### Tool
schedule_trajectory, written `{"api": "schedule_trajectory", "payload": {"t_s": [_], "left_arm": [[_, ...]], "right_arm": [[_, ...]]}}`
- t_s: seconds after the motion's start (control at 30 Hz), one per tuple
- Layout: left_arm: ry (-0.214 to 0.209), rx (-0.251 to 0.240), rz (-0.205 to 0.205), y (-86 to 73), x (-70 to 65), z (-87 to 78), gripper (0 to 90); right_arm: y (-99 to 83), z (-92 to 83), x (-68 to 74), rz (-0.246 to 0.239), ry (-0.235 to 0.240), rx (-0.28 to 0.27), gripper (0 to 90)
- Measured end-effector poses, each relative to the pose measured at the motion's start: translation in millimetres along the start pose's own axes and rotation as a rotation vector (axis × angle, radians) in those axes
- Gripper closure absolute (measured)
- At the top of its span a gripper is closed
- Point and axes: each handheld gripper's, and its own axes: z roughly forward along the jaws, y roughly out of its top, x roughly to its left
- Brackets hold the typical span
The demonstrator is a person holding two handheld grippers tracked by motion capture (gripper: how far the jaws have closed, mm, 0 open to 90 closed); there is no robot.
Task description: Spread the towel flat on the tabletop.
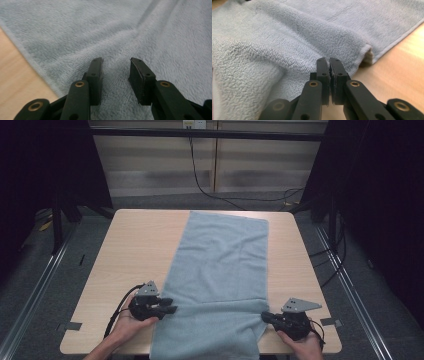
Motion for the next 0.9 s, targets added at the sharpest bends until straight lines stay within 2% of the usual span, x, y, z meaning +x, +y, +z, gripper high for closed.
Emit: {"api": "schedule_trajectory", "payload": {"t_s": [0.03, 0.07, 0.1, 0.2, 0.3, 0.37, 0.4, 0.57, 0.73, 0.8, 0.83, 0.9], "left_arm": [[-0.009, 0.014, 0.012, -4.3, -7.5, -4.8, 62.8], [-0.009, 0.014, 0.012, -4.3, -7.5, -4.8, 62.9], [-0.018, 0.013, 0.020, -12.7, -17.1, -11.5, 63.1], [-0.027, 0.023, 0.016, -17.3, -22.0, -16.8, 63.7], [-0.043, 0.032, 0.020, -25.2, -28.9, -25.0, 70.5], [-0.065, 0.021, 0.019, -23.9, -26.9, -27.0, 79.3], [-0.064, 0.002, 0.016, -21.0, -23.8, -27.4, 83.1], [-0.033, -0.092, -0.021, 3.1, -0.8, -27.8, 80.3], [0.020, -0.100, -0.063, 25.9, 31.4, -13.7, 75.9], [0.041, -0.094, -0.079, 31.5, 40.4, -6.9, 75.0], [0.059, -0.092, -0.091, 33.7, 45.0, -3.1, 75.0], [0.077, -0.078, -0.087, 37.7, 51.5, 4.5, 73.8]], "right_arm": [[-3.1, -3.7, 5.1, -0.006, 0.013, 0.001, 85.6], [-3.1, -3.7, 5.1, -0.006, 0.013, 0.001, 85.6], [-3.4, -7.1, 10.5, -0.012, 0.029, -0.014, 84.3], [-2.1, -9.2, 14.1, -0.019, 0.042, -0.029, 80.6], [2.4, -8.8, 14.8, -0.021, 0.059, -0.042, 76.0], [6.5, -6.9, 13.0, -0.017, 0.067, -0.048, 73.3], [11.4, -4.3, 10.5, -0.017, 0.067, -0.056, 70.6], [24.2, 3.1, 3.4, -0.014, 0.071, -0.069, 67.2], [45.9, 22.1, -6.7, -0.034, 0.067, -0.078, 62.5], [58.0, 37.7, -12.8, -0.029, 0.071, -0.077, 61.0], [58.0, 37.7, -12.8, -0.029, 0.071, -0.077, 61.0], [63.6, 49.0, -17.0, -0.040, 0.069, -0.067, 60.3]]}}
